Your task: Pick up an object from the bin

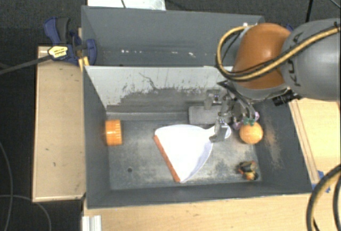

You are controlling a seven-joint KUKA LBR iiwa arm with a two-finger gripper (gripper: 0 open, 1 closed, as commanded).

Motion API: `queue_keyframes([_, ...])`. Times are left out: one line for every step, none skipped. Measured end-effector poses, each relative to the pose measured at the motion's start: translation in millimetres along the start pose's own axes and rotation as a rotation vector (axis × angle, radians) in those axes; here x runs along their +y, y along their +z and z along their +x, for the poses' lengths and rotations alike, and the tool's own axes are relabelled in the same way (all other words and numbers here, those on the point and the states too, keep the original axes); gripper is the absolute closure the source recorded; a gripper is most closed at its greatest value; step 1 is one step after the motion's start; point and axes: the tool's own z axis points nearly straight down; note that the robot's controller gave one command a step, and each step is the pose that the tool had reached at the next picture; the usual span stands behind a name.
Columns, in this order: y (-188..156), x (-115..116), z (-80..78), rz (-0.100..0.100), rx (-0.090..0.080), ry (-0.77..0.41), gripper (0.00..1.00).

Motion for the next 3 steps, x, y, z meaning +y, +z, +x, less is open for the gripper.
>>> queue_keyframes([-5, 0, -1.7, 0.0, -0.008, 0.0, 0.0])
queue_keyframes([40, -35, 1.9, 0.0, -0.013, -0.074, 0.0])
queue_keyframes([80, -64, -1.1, 0.005, -0.03, -0.053, 1.0])
